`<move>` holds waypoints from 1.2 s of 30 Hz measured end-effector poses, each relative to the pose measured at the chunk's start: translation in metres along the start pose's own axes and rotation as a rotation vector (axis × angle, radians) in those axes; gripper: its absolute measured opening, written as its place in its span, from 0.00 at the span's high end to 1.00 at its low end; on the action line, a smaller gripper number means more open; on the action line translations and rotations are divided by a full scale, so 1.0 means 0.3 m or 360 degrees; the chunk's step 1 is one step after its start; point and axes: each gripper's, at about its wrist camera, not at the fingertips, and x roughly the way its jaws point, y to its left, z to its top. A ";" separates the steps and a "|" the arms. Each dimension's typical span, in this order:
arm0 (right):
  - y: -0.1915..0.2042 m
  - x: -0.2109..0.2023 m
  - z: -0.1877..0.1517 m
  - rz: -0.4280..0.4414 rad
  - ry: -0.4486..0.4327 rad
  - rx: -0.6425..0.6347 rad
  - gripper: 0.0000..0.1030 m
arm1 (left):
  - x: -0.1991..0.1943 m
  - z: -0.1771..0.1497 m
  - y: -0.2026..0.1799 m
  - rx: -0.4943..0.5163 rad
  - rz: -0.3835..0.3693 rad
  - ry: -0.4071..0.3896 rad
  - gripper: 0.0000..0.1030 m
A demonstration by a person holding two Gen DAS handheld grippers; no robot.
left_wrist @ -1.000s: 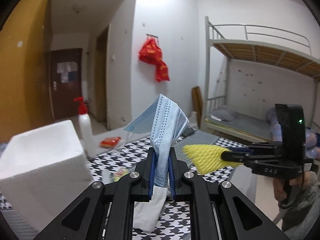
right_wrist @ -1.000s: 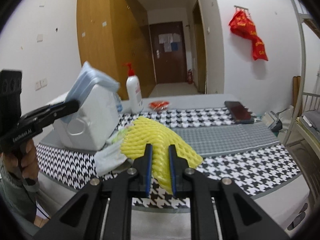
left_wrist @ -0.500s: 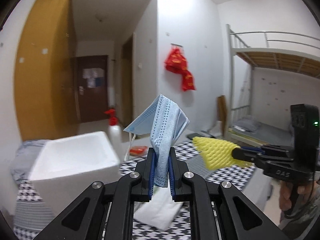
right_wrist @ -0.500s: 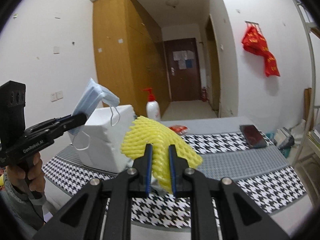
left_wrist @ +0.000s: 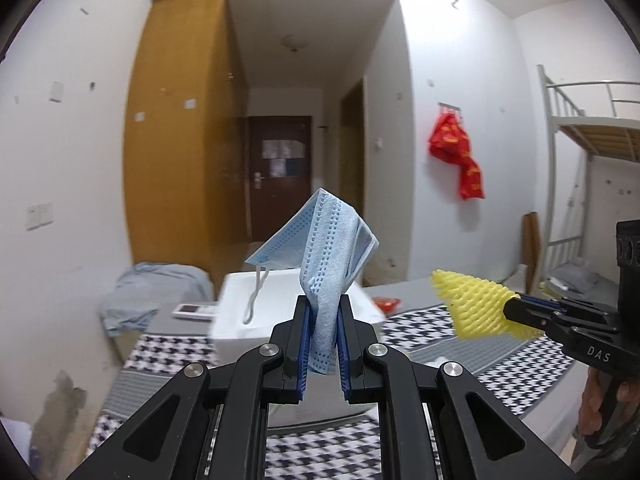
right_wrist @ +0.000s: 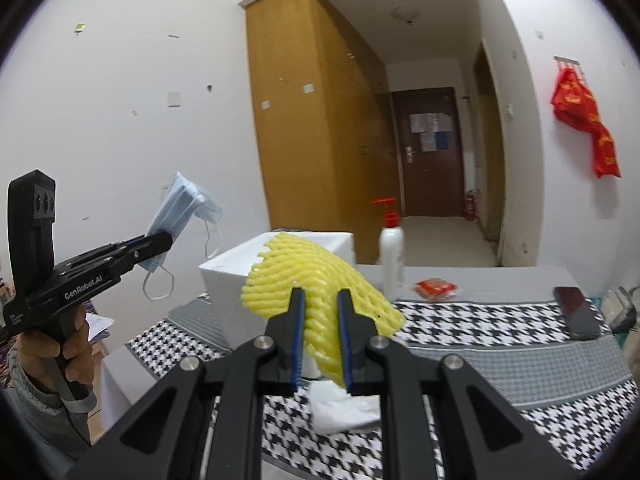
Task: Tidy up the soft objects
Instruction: 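Carry the mask and the yellow net with both tools over the open foam box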
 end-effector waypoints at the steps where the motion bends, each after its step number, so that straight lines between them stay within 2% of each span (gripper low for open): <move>1: 0.010 0.008 0.004 0.0015 0.0001 -0.0008 0.82 | -0.006 0.001 0.009 -0.0004 0.0013 -0.0004 0.87; 5: 0.054 0.049 0.037 0.0075 0.0007 -0.0064 0.82 | -0.016 0.008 0.045 -0.0025 0.0077 -0.0003 0.87; 11: 0.089 0.086 0.079 0.0120 0.0006 -0.0102 0.82 | -0.014 0.010 0.090 -0.0055 0.0110 0.0018 0.87; 36: 0.091 0.269 0.211 0.0071 0.0093 -0.0100 0.82 | 0.177 0.105 0.137 -0.0037 0.0044 0.0117 0.87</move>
